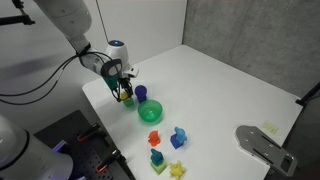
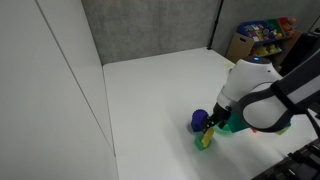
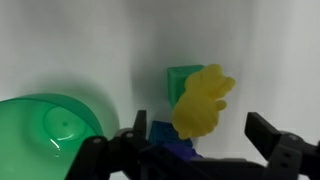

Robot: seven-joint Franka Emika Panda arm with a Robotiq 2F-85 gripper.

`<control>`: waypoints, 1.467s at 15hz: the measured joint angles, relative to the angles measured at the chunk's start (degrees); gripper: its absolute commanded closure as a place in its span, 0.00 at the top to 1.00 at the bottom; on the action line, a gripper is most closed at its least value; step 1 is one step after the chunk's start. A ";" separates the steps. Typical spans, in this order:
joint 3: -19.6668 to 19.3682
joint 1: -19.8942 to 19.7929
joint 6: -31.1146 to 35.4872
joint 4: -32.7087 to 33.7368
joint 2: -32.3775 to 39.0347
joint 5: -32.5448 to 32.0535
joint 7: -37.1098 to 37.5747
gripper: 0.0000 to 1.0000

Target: Put the yellow thing into the bowl

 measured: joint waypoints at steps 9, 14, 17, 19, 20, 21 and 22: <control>-3.02 4.59 5.01 1.25 4.18 0.00 2.85 0.40; -3.00 4.81 4.61 1.51 3.16 0.37 2.92 0.18; -0.79 2.75 1.63 1.51 0.03 1.91 2.58 0.18; 0.44 0.80 -1.69 1.48 -2.95 2.88 1.95 0.18; 0.39 0.08 -3.32 1.45 -4.44 2.91 1.92 0.18; -0.04 -0.48 -4.78 1.38 -5.84 2.89 1.92 0.18; -0.91 -0.83 -6.02 1.31 -7.00 2.52 1.92 0.18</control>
